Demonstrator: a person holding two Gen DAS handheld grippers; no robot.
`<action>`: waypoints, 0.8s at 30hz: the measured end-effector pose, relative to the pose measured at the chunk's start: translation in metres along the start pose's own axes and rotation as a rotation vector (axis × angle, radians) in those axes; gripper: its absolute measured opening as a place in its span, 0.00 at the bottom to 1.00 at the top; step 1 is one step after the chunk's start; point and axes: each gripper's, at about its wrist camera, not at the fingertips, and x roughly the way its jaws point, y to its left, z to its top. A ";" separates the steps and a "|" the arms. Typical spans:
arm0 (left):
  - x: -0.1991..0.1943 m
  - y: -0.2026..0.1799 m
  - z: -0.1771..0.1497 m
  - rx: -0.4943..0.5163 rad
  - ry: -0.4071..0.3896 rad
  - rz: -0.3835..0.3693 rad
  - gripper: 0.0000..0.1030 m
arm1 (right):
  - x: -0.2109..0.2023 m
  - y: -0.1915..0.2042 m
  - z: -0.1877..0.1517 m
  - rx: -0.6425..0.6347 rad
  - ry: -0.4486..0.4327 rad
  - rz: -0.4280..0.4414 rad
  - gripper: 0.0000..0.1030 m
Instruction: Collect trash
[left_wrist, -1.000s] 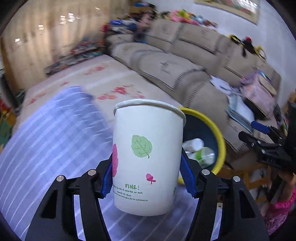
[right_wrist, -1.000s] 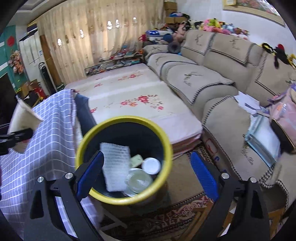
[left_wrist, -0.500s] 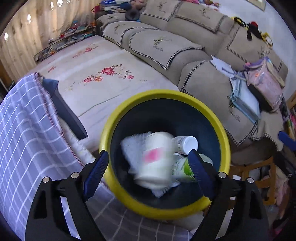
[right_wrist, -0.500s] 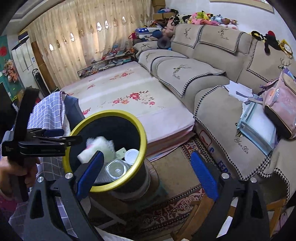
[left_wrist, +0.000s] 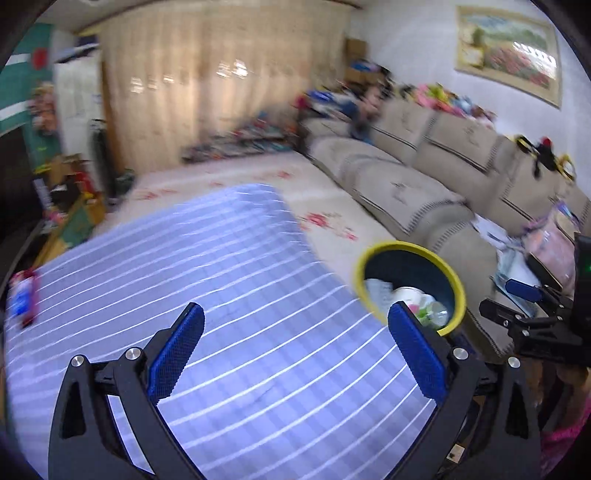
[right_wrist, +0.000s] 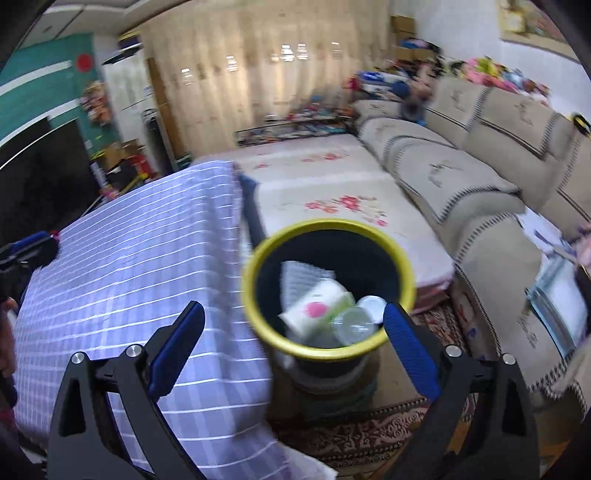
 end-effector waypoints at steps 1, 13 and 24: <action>-0.020 0.012 -0.006 -0.023 -0.028 0.032 0.95 | -0.003 0.009 0.000 -0.016 -0.005 0.011 0.90; -0.180 0.114 -0.085 -0.267 -0.173 0.278 0.95 | -0.073 0.079 -0.002 -0.134 -0.137 0.112 0.93; -0.225 0.099 -0.121 -0.290 -0.235 0.299 0.95 | -0.120 0.093 -0.019 -0.141 -0.213 0.123 0.93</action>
